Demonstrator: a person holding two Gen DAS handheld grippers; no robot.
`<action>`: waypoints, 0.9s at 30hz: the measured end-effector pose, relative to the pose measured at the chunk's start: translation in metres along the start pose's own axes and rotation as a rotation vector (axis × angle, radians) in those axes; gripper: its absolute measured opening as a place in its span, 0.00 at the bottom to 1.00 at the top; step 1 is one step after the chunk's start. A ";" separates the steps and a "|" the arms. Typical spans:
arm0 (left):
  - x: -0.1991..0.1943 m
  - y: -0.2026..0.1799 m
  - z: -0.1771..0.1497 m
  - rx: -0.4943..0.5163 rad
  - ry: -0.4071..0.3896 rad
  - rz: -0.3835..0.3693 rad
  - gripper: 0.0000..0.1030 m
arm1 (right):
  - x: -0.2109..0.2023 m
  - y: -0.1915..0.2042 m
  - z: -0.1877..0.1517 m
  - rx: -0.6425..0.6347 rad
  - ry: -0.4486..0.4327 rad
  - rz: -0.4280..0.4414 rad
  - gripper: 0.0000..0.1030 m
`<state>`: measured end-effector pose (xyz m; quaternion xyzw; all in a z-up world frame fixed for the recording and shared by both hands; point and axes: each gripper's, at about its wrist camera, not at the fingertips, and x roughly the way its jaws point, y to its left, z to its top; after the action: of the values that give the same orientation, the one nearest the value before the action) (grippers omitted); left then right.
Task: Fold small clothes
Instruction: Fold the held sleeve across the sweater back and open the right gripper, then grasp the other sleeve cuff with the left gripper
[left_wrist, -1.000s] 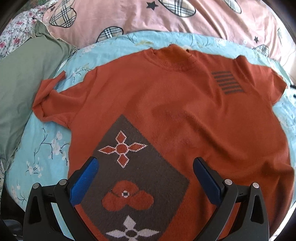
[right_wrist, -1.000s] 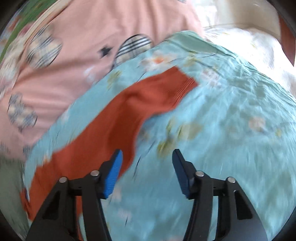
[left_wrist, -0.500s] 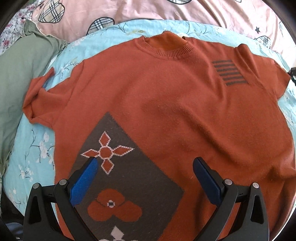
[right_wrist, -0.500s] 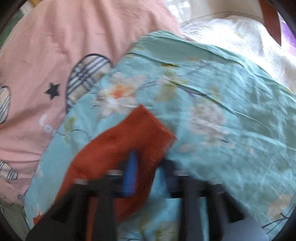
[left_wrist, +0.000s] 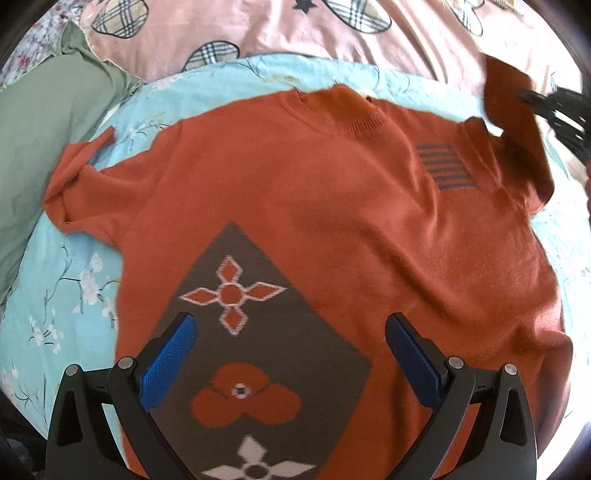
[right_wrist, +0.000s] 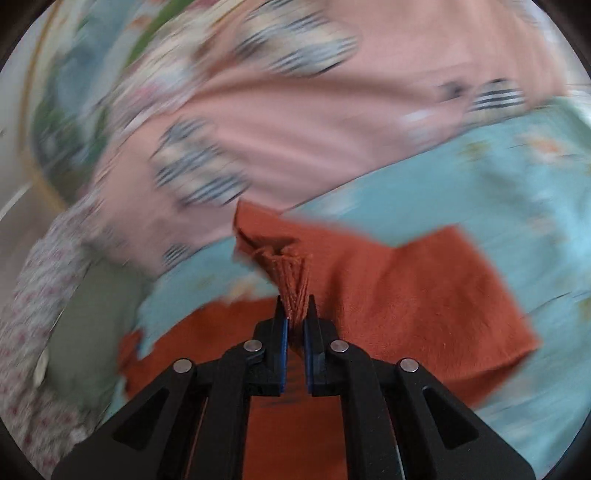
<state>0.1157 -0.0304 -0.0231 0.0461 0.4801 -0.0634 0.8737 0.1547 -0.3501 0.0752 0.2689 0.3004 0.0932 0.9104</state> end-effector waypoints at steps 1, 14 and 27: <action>-0.003 0.005 -0.001 -0.006 -0.007 -0.008 0.99 | 0.014 0.021 -0.008 -0.017 0.032 0.041 0.08; 0.007 0.058 0.009 -0.090 -0.039 -0.141 0.99 | 0.184 0.161 -0.122 -0.041 0.411 0.236 0.10; 0.090 0.065 0.083 -0.192 0.010 -0.330 0.80 | 0.091 0.121 -0.116 0.066 0.265 0.203 0.34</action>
<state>0.2425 0.0157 -0.0533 -0.1167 0.4893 -0.1595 0.8494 0.1571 -0.1683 0.0181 0.3131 0.3920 0.2091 0.8394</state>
